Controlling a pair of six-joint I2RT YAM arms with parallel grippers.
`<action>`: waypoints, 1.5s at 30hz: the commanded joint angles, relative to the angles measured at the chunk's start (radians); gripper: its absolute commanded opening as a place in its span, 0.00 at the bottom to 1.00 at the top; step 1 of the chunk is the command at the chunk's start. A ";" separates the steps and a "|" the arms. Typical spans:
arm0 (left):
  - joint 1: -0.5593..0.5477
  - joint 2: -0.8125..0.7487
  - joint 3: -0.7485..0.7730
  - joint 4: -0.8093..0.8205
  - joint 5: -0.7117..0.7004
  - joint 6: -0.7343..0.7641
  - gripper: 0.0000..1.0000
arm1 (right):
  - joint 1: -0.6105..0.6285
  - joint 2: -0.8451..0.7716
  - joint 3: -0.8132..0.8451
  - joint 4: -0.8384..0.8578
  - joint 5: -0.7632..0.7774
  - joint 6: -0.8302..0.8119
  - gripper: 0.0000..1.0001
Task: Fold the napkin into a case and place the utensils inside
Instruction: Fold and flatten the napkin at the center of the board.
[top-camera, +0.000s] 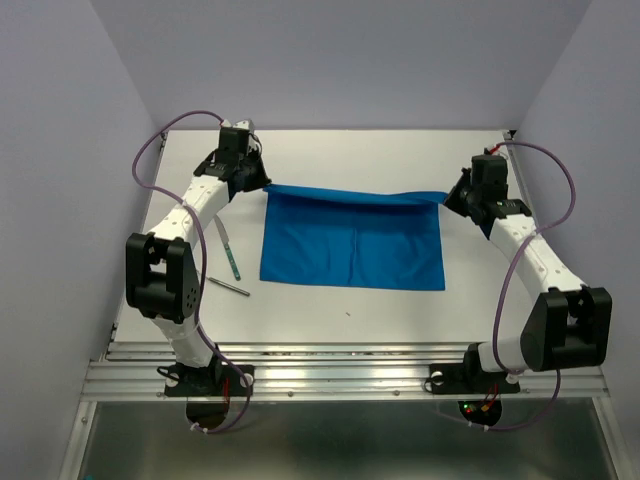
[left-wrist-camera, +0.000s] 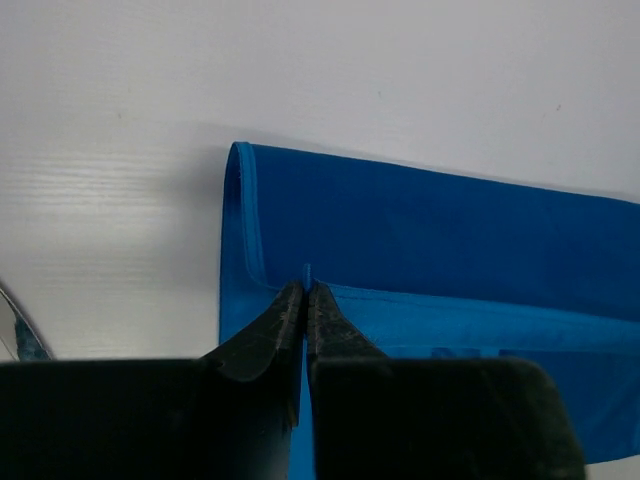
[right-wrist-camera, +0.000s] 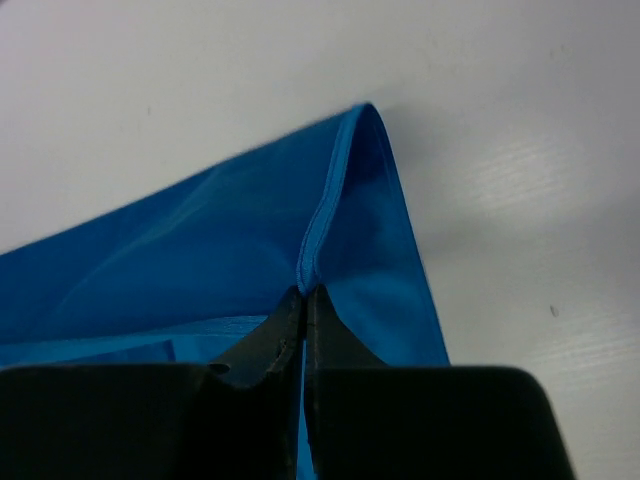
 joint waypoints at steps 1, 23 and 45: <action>0.001 -0.130 -0.146 0.059 0.006 -0.025 0.00 | -0.004 -0.130 -0.164 -0.031 -0.073 0.058 0.01; -0.063 -0.334 -0.540 0.182 0.088 -0.169 0.00 | -0.004 -0.406 -0.531 -0.080 -0.177 0.193 0.01; -0.070 -0.474 -0.686 0.176 0.134 -0.205 0.00 | -0.004 -0.489 -0.546 -0.177 -0.071 0.222 0.01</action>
